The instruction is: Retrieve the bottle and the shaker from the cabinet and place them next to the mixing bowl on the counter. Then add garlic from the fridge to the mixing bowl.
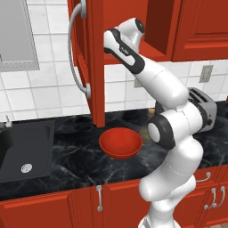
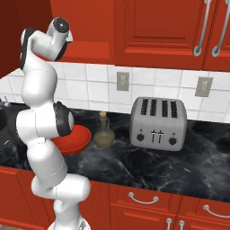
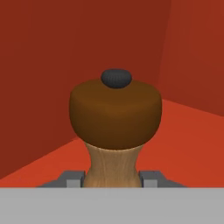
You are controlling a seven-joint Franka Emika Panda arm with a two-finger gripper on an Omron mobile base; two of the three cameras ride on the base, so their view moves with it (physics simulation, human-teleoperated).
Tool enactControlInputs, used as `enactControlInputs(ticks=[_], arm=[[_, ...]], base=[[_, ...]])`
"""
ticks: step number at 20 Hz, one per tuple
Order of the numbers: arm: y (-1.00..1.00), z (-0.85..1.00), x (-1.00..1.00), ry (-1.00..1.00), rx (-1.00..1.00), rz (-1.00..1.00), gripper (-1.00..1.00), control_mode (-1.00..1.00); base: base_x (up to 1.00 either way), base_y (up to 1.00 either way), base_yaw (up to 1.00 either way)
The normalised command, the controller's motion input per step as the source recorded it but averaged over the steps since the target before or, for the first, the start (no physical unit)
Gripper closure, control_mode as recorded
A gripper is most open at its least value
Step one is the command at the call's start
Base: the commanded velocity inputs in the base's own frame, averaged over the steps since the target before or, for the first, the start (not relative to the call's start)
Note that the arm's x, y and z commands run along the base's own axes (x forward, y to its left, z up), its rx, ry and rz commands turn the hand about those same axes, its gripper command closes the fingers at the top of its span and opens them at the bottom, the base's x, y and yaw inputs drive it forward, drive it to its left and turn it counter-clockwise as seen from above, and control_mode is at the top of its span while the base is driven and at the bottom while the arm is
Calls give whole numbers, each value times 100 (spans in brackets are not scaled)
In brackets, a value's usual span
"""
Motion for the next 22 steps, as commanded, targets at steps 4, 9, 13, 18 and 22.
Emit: enactControlInputs(ticks=[4, 9, 13, 18, 22], arm=[[-34, 5, -8, 0, 4, -7, 100, -100], [-38, 8, -49, -3, 4, -16, 100, -100], [-21, 87, -94, -17, -9, -26, 100, -100], [-47, 36, -97, -12, -3, -28, 100, -100], [-69, -9, -94, -6, 0, -29, 100, -100]], base=[[0, 0, 0], [0, 0, 0], [0, 0, 0], [0, 0, 0], [0, 0, 0]])
